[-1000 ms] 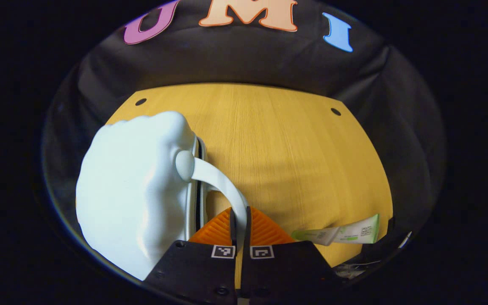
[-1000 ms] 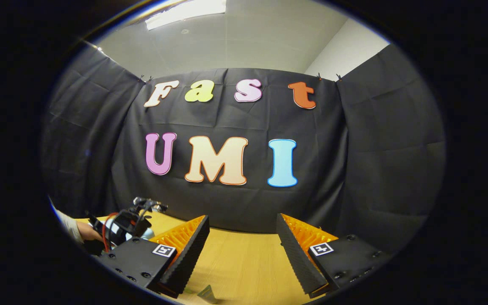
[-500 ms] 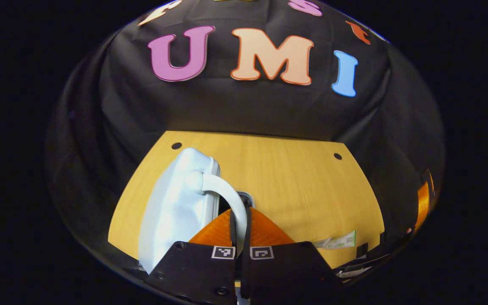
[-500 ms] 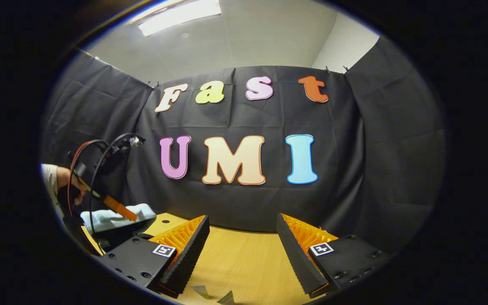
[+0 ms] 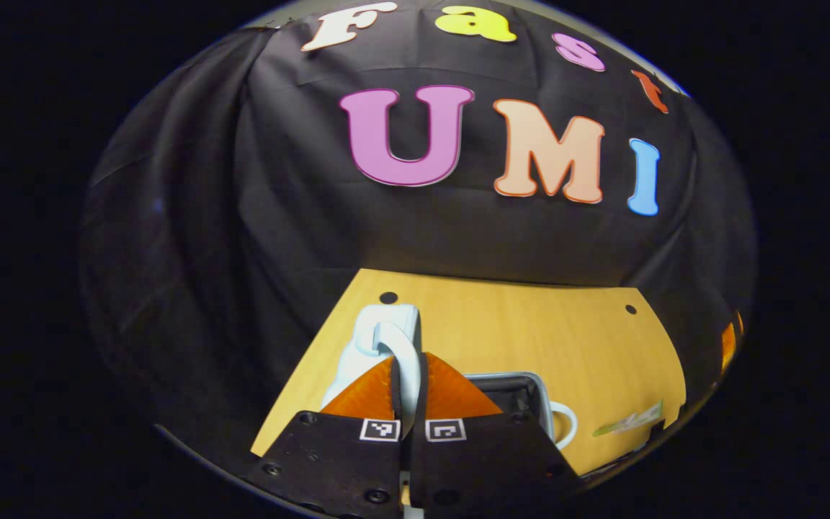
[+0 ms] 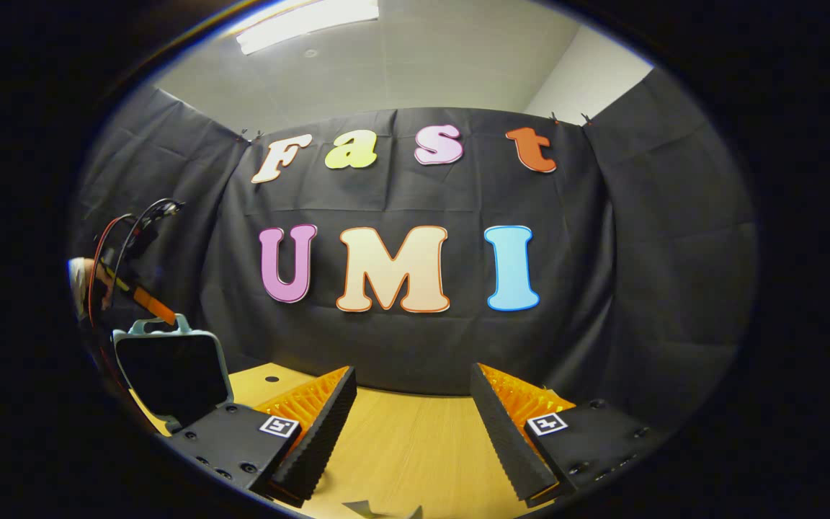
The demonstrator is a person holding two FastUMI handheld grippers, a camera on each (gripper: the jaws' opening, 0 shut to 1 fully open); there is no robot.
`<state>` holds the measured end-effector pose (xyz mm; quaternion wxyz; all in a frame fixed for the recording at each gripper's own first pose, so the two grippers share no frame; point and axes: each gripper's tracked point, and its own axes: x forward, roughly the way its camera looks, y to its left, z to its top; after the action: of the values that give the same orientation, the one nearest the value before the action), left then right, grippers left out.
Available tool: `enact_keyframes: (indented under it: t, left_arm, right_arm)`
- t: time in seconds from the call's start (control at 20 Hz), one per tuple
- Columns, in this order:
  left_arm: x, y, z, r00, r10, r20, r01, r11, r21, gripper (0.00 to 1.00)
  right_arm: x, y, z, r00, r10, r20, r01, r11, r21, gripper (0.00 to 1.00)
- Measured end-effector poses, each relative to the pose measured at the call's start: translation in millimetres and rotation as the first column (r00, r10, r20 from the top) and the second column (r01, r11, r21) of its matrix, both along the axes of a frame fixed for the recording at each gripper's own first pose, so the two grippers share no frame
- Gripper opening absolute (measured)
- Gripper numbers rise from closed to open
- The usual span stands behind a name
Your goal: First open the suitcase, pack the skin care products into it, and then close the suitcase.
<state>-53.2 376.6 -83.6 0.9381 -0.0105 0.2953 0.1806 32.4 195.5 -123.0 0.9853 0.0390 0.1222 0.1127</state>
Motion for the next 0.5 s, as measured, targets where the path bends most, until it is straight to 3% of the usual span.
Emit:
enact_keyframes:
  t: [0.15,0.25,0.35,0.5]
  left_arm:
    - [-15.4,68.5,-4.0,0.999,0.052,-0.005,-0.052,0.998,0.023,0.00]
    - [-24.3,98.1,-15.7,0.997,0.071,-0.020,-0.071,0.997,-0.022,0.00]
    - [-28.8,122.6,-26.4,0.996,0.087,-0.017,-0.088,0.995,-0.050,0.00]
    - [-32.5,153.0,-49.2,0.995,0.092,-0.030,-0.093,0.995,-0.036,0.00]
  right_arm:
    - [6.8,20.5,4.4,0.999,-0.023,0.024,0.024,0.999,-0.029,0.97]
    - [6.2,35.0,5.3,0.999,-0.027,0.030,0.029,0.998,-0.049,0.98]
    - [4.7,51.5,9.1,0.999,-0.036,0.025,0.036,0.999,-0.008,0.99]
    - [4.0,68.1,4.2,1.000,-0.028,0.004,0.028,0.999,-0.022,0.98]
